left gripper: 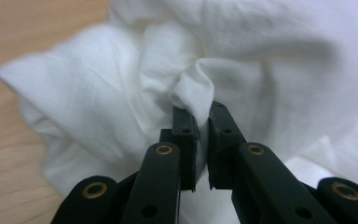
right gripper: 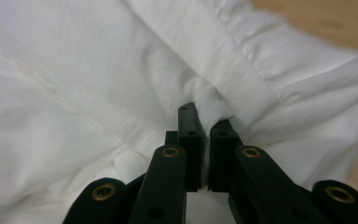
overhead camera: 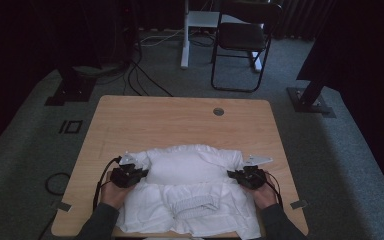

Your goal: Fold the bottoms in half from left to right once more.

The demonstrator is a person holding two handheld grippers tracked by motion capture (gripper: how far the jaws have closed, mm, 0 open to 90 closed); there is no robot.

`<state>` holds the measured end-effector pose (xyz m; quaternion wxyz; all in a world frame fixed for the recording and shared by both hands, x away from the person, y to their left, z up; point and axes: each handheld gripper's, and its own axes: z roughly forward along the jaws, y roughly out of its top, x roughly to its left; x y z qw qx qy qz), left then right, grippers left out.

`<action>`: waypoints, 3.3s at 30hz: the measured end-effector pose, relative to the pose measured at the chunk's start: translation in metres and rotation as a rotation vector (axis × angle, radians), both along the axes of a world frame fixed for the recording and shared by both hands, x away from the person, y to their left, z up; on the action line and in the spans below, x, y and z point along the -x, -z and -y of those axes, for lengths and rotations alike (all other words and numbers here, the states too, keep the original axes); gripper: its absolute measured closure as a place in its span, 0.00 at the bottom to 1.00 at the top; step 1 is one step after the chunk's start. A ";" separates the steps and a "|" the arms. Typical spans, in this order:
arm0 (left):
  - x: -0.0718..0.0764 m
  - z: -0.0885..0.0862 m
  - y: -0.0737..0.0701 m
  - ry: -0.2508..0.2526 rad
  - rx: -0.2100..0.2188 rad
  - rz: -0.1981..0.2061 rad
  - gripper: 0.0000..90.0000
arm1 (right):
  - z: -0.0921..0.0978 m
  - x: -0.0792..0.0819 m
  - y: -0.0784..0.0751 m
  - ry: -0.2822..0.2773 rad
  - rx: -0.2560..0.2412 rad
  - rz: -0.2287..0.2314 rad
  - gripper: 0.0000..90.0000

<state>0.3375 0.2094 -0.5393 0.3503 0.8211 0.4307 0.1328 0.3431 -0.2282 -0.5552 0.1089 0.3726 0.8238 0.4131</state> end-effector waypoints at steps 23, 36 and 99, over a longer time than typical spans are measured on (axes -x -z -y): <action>-0.088 0.011 -0.004 -0.157 -0.119 0.047 0.94 | -0.033 -0.090 -0.005 0.134 0.075 -0.012 0.96; -0.108 -0.007 -0.021 -0.277 0.112 0.049 0.94 | -0.030 -0.124 -0.018 0.199 -0.002 0.003 0.96; -0.023 0.058 -0.027 0.011 0.226 0.015 0.79 | -0.069 -0.045 -0.044 0.049 -0.024 0.081 0.59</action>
